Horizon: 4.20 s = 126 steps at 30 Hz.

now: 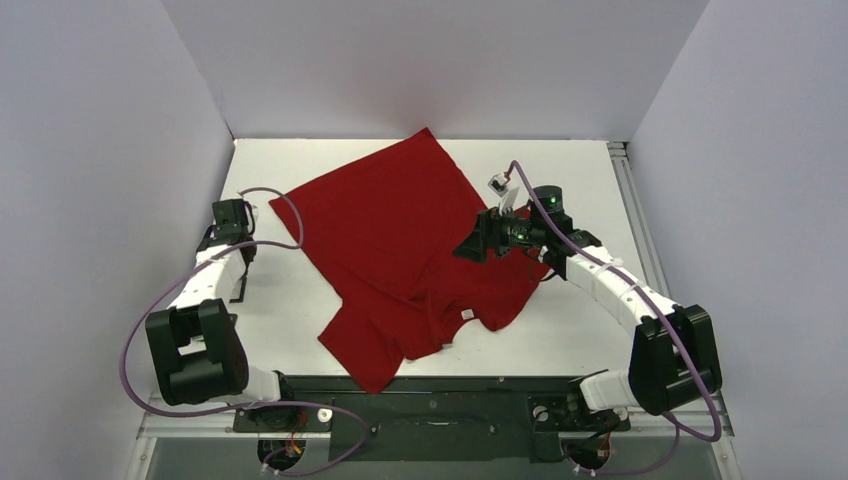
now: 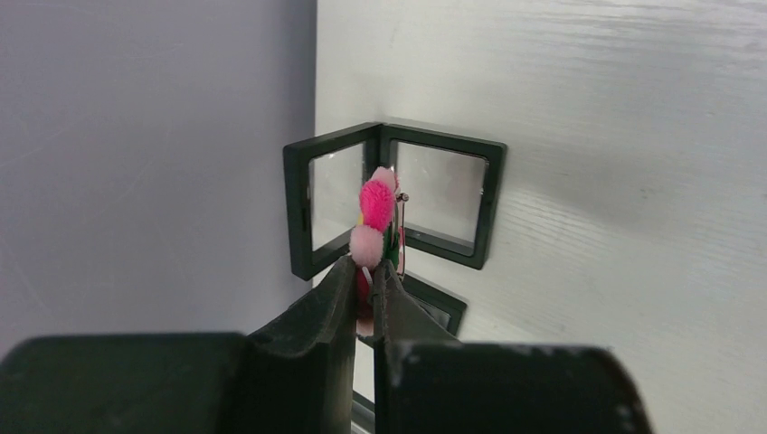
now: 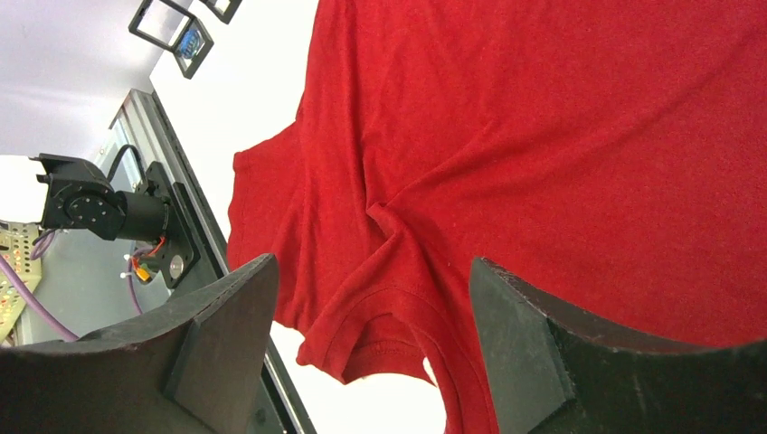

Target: Remove the brooch from the garment

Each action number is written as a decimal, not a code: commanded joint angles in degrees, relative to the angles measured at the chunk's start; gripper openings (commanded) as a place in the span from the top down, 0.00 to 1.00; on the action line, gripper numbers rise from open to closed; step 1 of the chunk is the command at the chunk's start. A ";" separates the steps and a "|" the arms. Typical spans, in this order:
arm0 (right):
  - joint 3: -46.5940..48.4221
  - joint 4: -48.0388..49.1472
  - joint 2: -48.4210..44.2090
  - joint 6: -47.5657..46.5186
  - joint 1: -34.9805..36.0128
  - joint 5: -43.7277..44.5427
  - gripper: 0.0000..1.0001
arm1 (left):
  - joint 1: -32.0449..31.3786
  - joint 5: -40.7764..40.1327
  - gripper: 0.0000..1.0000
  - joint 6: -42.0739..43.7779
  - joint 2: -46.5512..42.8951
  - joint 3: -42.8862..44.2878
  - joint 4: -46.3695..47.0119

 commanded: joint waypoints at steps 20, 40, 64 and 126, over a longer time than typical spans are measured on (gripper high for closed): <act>4.09 -2.79 1.35 -3.45 0.71 -0.11 0.28 | 1.33 -5.05 0.94 6.53 8.03 -3.53 12.70; 5.30 -4.84 1.81 -5.52 1.96 0.49 0.28 | 0.71 2.92 0.66 4.59 8.77 -2.35 5.21; 9.62 -17.94 3.21 -16.36 3.22 7.57 0.28 | -1.72 16.25 0.01 4.51 2.22 3.10 -7.30; 47.06 -43.30 46.78 -45.33 -16.24 54.92 0.42 | -65.91 43.82 0.04 9.89 6.90 -1.55 -4.03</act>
